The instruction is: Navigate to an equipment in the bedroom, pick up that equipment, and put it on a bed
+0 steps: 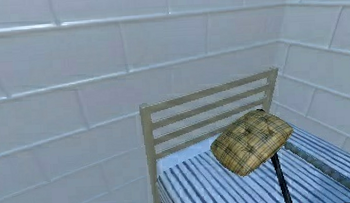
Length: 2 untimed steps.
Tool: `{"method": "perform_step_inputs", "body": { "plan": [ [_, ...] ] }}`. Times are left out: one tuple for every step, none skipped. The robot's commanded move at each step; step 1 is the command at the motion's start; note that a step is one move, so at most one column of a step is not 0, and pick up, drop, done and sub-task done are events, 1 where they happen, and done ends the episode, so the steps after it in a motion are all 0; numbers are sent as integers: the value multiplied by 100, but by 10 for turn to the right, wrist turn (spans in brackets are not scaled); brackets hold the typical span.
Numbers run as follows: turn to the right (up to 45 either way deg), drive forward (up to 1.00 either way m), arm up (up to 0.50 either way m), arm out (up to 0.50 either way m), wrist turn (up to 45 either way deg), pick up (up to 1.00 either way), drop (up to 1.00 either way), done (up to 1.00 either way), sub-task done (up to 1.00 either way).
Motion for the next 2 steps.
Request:
{"method": "perform_step_inputs", "body": {
  "plan": [
    [0, 0, 0, 0, 0, 0, 100, 0, 0],
    [0, 0, 10, 0, 0, 0, 0, 0, 0]
  ]
}}
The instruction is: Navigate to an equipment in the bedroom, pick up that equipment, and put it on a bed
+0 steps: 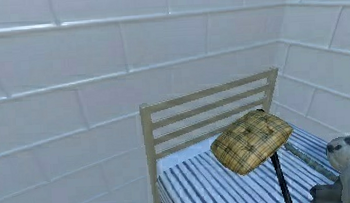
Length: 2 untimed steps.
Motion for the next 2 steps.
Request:
{"method": "perform_step_inputs", "body": {
  "plan": [
    [0, 0, 0, -8, 0, 0, 0, 0, 0],
    [0, 0, 0, 0, 0, 0, 0, 100, 0]
  ]
}}
